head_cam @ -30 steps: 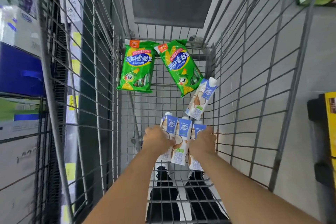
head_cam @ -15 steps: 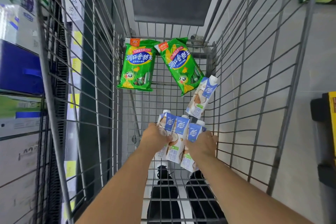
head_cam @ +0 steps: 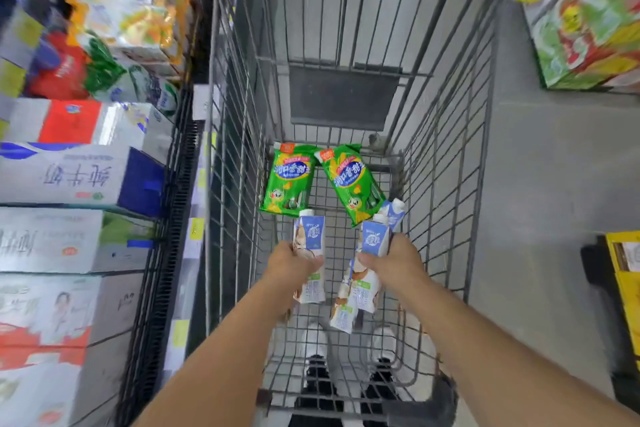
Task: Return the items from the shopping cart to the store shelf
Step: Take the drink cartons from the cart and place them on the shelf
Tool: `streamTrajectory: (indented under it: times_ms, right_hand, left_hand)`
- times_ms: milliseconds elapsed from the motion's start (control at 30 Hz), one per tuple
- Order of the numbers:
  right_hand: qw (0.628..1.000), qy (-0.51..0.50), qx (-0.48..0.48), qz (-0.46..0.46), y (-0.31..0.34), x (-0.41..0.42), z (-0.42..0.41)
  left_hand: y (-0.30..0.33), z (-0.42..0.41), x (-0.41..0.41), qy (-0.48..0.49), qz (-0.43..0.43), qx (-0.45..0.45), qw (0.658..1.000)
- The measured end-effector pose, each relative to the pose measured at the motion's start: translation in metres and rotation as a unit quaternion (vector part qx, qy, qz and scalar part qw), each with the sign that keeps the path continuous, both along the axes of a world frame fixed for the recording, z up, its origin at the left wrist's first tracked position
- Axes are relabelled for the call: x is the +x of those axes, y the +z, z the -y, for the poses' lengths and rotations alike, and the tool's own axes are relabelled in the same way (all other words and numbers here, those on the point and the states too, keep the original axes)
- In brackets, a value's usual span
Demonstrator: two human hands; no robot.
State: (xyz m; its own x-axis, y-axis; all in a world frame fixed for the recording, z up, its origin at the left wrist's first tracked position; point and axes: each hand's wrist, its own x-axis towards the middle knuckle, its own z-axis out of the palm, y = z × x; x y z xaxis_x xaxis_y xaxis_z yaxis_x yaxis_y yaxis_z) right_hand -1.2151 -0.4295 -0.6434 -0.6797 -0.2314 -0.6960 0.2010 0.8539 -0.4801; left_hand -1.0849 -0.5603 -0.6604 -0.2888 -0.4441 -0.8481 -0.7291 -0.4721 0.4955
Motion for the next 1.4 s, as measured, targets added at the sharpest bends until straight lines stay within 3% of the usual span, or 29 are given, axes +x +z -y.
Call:
streamTrajectory:
  times_ms: [167,333,533,733,1067,1233,1400]
  right_hand:
    - [0.996,0.033,-0.087,-0.017,0.117,-0.028,0.036]
    - [0.969,0.138,-0.196,-0.058,0.263,-0.04,0.076]
    - [0.912,0.25,-0.301,-0.121,0.401,-0.022,0.097]
    - [0.825,0.375,-0.403,-0.127,0.501,0.037,0.093]
    - [0.668,0.565,-0.484,-0.022,0.581,0.243,0.038]
    - [0.588,0.64,-0.495,0.017,0.604,0.378,-0.01]
    - [0.508,0.707,-0.485,0.087,0.61,0.527,-0.085]
  left_hand:
    - [0.107,0.035,-0.003,0.055,-0.079,-0.03,0.995]
    - [0.237,0.068,0.001,0.093,-0.153,-0.103,0.979]
    - [0.383,0.062,0.035,0.163,-0.242,-0.204,0.934]
    - [0.493,0.009,0.107,0.268,-0.291,-0.319,0.861]
    - [0.568,-0.14,0.328,0.452,-0.209,-0.434,0.751]
    - [0.582,-0.228,0.441,0.532,-0.174,-0.476,0.678]
    - [0.587,-0.33,0.562,0.587,-0.112,-0.496,0.63]
